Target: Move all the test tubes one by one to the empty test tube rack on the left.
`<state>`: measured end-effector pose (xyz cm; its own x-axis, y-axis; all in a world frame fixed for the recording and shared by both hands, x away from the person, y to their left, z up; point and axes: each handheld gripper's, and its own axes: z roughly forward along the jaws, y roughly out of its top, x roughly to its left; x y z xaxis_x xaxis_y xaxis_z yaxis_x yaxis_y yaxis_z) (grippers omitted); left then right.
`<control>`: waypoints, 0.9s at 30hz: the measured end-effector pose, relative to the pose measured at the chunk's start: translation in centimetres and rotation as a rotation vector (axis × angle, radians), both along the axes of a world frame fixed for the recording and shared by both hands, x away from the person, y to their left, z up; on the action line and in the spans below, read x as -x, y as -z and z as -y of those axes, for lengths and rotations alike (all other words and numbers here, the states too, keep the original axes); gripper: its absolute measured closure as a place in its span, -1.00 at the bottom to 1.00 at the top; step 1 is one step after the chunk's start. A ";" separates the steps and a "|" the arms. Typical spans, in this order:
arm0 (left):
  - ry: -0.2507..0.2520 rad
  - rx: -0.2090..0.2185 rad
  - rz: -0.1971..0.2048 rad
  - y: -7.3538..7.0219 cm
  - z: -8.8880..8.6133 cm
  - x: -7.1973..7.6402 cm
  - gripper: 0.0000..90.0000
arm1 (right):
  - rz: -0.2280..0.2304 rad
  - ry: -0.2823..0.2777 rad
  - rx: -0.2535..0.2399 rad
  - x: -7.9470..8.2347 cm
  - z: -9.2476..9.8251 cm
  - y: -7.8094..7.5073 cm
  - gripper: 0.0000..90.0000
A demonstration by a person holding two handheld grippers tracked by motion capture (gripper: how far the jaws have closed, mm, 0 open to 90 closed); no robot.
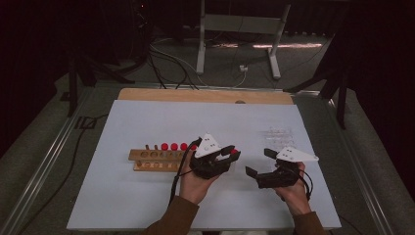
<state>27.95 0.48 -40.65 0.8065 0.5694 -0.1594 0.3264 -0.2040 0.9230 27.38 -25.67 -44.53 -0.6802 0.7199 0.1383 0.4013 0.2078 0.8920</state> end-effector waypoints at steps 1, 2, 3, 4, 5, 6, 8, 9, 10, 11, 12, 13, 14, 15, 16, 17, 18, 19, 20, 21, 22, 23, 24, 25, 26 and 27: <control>-0.002 0.000 0.002 -0.1 -0.2 0.0 0.58 | 0.001 0.002 -0.001 0.0 0.1 0.0 -1.00; -0.005 0.001 0.002 -0.1 -0.5 0.1 0.58 | 0.002 0.004 -0.004 0.0 0.2 0.0 -1.00; -0.008 0.000 0.005 -0.2 -0.7 0.1 0.58 | 0.002 0.006 -0.004 0.0 0.2 -0.1 -1.00; -0.012 0.002 0.005 -0.2 -0.9 0.1 0.58 | 0.004 0.009 -0.002 0.0 0.3 -0.1 -1.00; -0.014 0.002 0.005 -0.3 -1.2 0.2 0.58 | 0.004 0.012 -0.004 0.0 0.4 -0.1 -1.00; -0.018 0.004 0.006 -0.3 -1.5 0.2 0.58 | 0.005 0.014 -0.003 0.0 0.4 -0.1 -1.00; -0.022 0.008 0.004 -0.4 -2.0 0.3 0.58 | 0.005 0.019 -0.001 0.0 0.5 -0.1 -1.00; -0.025 0.011 0.005 -0.5 -2.3 0.3 0.58 | 0.007 0.021 -0.003 -0.1 0.6 -0.1 -1.00; -0.029 0.012 0.006 -0.5 -2.6 0.3 0.58 | 0.006 0.021 -0.005 -0.1 0.7 -0.1 -1.00; -0.031 0.013 0.006 -0.6 -2.8 0.4 0.58 | 0.006 0.022 -0.005 -0.1 0.7 -0.1 -1.00; -0.033 0.012 0.009 -0.6 -3.1 0.4 0.58 | 0.006 0.023 -0.005 -0.1 0.7 -0.1 -1.00; -0.034 0.012 0.010 -0.7 -3.3 0.4 0.58 | 0.006 0.024 -0.005 -0.1 0.8 -0.1 -1.00; -0.036 0.012 0.010 -0.7 -3.5 0.5 0.58 | 0.008 0.025 -0.003 -0.1 0.8 -0.1 -1.00; -0.038 0.012 0.011 -0.8 -3.7 0.5 0.58 | 0.008 0.026 -0.004 -0.1 0.9 -0.1 -1.00; -0.037 0.010 0.012 -0.8 -3.9 0.6 0.58 | 0.007 0.028 -0.007 0.0 0.9 -0.1 -1.00; -0.038 0.012 0.012 -0.9 -4.1 0.6 0.58 | 0.007 0.029 -0.007 0.0 1.0 -0.2 -1.00; -0.039 0.014 0.013 -0.9 -4.3 0.7 0.58 | 0.008 0.030 -0.006 -0.1 1.0 -0.2 -1.00; -0.040 0.017 0.012 -1.0 -4.5 0.7 0.58 | 0.009 0.032 -0.007 -0.1 1.1 -0.2 -1.00; -0.042 0.018 0.012 -1.0 -4.7 0.8 0.58 | 0.009 0.033 -0.009 0.0 1.1 -0.2 -1.00; -0.045 0.018 0.013 -1.0 -4.9 0.8 0.58 | 0.009 0.034 -0.011 0.0 1.2 -0.2 -1.00; -0.047 0.019 0.013 -1.1 -5.2 0.8 0.58 | 0.009 0.035 -0.011 0.0 1.2 -0.2 -1.00; -0.049 0.018 0.015 -1.1 -5.3 0.8 0.58 | 0.009 0.036 -0.012 0.0 1.3 -0.2 -1.00; -0.053 0.015 0.016 -1.1 -5.5 0.8 0.58 | 0.009 0.036 -0.015 0.0 1.3 -0.3 -1.00; -0.055 0.014 0.018 -1.2 -5.7 0.8 0.58 | 0.008 0.037 -0.017 0.0 1.4 -0.3 -1.00; -0.057 0.013 0.018 -1.2 -5.9 0.8 0.58 | 0.008 0.037 -0.018 0.0 1.4 -0.3 -1.00; -0.061 0.012 0.019 -1.3 -6.1 0.8 0.58 | 0.009 0.039 -0.017 0.0 1.5 -0.3 -1.00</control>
